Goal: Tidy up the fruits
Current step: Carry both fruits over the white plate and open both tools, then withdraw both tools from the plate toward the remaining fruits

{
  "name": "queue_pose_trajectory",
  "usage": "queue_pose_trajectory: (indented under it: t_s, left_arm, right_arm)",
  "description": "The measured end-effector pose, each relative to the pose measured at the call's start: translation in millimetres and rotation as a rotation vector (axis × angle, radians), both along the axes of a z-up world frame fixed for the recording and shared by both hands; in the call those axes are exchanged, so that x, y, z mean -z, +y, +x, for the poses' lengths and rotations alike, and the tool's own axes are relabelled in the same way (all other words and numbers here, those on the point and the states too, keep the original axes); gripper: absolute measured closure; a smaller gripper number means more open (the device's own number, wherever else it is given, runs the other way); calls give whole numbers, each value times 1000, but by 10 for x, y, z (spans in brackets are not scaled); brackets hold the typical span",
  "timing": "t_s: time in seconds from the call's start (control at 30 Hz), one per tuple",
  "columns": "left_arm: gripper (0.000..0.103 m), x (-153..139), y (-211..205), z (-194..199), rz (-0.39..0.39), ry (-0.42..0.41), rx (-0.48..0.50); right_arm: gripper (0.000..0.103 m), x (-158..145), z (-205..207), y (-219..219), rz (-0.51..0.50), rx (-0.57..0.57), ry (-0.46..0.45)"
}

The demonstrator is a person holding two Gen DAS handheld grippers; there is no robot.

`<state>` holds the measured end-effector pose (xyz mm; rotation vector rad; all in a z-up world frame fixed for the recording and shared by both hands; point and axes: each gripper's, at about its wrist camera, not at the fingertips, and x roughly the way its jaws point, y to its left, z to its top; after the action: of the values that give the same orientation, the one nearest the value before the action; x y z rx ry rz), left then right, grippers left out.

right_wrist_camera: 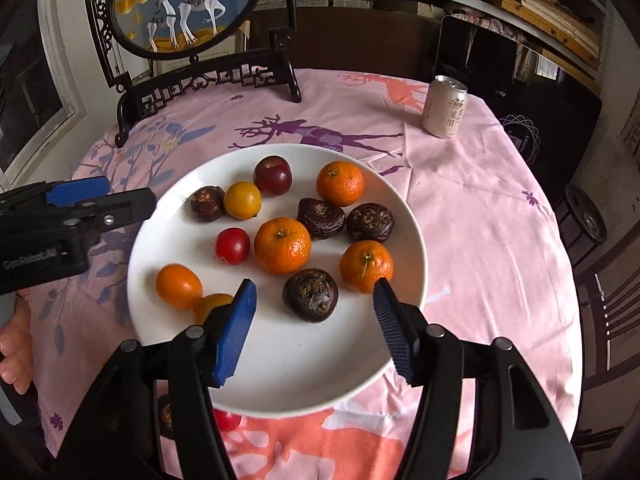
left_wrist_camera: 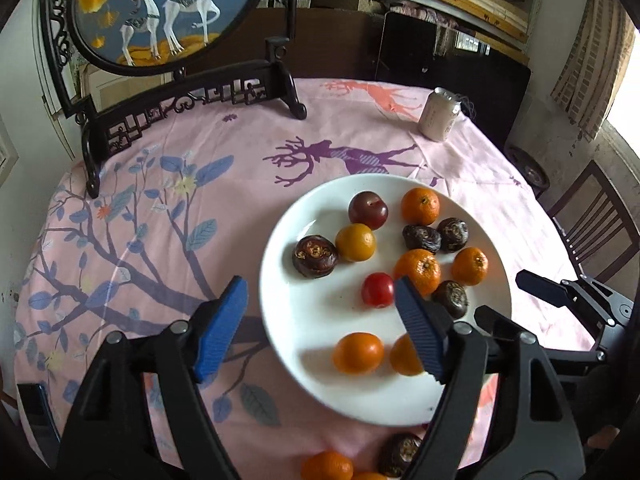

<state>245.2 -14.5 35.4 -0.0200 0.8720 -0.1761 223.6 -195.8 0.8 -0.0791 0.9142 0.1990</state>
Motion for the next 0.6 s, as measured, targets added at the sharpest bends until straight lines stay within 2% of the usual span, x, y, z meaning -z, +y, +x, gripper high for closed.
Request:
queue_pose_trajectory:
  t_s: [0.13,0.23,0.4,0.5,0.6]
  left_arm:
    - [11,-166,140,-644,20,-105,-17]
    - [10,-83,214,-1071,36,-138,-36]
    - [10,273,324,-1488,31,-91,-61]
    - [10,457,374,-1576,19,-42,-56]
    - [10,533,408,-1648,19,-28,-58]
  right_arm:
    - [37,-109,-460,-56,39,2,-23]
    - [37,-46,-831,-64,82,17,-21]
    - [37,184,-1180,-6,122,49,16]
    - [37,309,-1190,73,125,40,44]
    - [37,394,-1123,143,123,40,39]
